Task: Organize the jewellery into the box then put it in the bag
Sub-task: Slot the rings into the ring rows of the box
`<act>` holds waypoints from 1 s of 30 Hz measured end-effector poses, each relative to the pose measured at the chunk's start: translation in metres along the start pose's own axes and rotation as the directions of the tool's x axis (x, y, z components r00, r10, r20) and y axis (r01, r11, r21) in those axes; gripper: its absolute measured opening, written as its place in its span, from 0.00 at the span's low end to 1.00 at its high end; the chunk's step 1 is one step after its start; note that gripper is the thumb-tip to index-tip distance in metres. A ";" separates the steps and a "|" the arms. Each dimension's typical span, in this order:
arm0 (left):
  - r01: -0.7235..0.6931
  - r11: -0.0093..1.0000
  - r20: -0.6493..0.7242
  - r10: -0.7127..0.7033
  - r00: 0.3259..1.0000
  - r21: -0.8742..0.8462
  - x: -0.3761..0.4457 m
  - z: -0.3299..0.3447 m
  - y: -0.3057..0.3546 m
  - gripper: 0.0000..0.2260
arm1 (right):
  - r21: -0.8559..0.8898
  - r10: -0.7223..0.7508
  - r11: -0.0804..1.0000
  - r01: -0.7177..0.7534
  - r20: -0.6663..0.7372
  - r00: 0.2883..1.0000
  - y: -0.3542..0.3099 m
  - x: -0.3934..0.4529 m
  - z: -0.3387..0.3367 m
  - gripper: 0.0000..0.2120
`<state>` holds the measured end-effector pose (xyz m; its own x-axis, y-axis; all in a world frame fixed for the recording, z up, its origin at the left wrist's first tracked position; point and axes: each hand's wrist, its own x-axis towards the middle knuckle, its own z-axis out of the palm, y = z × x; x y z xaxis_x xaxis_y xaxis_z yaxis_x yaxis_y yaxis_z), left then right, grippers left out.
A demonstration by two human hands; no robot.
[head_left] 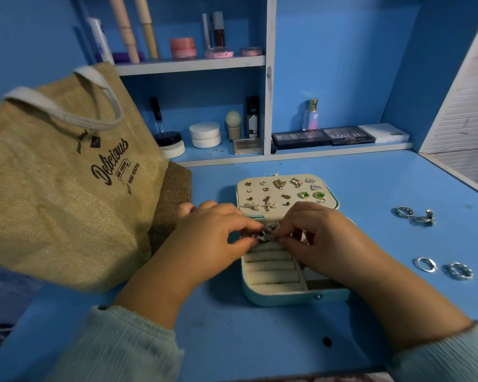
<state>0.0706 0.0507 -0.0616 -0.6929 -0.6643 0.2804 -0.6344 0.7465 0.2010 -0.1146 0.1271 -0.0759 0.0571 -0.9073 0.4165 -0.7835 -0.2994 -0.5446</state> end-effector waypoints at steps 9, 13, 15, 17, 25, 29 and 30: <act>0.075 0.997 -0.037 -0.075 0.997 0.006 0.001 0.002 0.004 0.11 | 0.005 0.004 1.000 -0.004 0.008 1.000 0.000 0.001 -0.001 0.04; 0.081 0.997 -0.062 -0.080 0.995 0.013 0.000 0.000 0.008 0.11 | -0.004 0.003 1.000 -0.003 0.003 1.000 0.000 0.000 -0.001 0.04; 0.075 0.997 -0.063 -0.073 0.995 0.028 0.000 -0.001 0.010 0.11 | -0.003 0.009 1.000 -0.009 0.004 1.000 0.000 0.000 0.000 0.04; 0.059 0.998 -0.055 -0.058 0.997 0.020 0.000 -0.002 0.010 0.10 | -0.003 0.006 1.000 -0.006 0.009 1.000 0.000 0.000 0.000 0.04; 0.031 1.000 -0.052 -0.031 0.998 -0.004 0.000 -0.004 0.007 0.06 | 0.004 0.008 1.000 -0.008 0.006 1.000 0.000 0.000 0.000 0.04; 0.036 0.999 -0.006 -0.036 0.999 -0.009 0.000 -0.006 0.005 0.01 | -0.006 0.006 1.000 -0.006 0.010 1.000 0.001 0.000 0.000 0.03; 0.042 0.999 0.012 -0.041 0.999 -0.010 0.001 -0.006 0.006 0.01 | -0.007 0.002 1.000 -0.002 0.009 1.000 0.001 0.000 0.000 0.03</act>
<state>0.0686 0.0545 -0.0549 -0.6701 -0.6951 0.2603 -0.6591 0.7186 0.2221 -0.1154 0.1271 -0.0761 0.0611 -0.9108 0.4083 -0.7878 -0.2952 -0.5406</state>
